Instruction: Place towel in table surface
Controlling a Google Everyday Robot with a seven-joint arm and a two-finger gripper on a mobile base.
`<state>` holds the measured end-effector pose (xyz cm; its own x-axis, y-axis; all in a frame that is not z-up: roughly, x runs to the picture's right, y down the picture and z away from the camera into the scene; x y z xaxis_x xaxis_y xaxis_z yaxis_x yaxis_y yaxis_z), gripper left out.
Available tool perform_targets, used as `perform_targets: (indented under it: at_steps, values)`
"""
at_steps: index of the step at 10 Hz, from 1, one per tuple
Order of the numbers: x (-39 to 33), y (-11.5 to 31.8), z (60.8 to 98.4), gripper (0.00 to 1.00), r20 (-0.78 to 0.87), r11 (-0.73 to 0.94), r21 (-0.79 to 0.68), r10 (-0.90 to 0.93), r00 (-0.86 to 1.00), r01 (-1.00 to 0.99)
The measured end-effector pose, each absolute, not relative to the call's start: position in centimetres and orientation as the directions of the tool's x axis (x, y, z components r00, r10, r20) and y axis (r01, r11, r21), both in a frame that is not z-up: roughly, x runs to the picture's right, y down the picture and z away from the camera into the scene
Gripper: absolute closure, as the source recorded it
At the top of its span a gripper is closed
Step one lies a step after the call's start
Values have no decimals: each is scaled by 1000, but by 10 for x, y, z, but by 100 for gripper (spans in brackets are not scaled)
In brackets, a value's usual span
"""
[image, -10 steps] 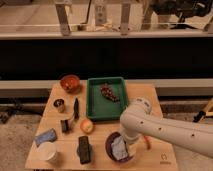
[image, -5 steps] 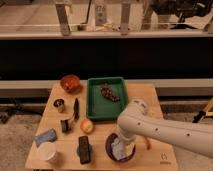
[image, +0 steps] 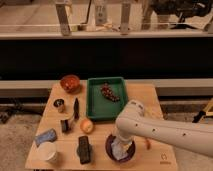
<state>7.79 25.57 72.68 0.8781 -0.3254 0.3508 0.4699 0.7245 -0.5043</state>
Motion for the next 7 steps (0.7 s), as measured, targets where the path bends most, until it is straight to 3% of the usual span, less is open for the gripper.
perform_targets:
  at_steps: [7]
  values:
    - [87,276,766,37,329,706,-517,-358,874,484]
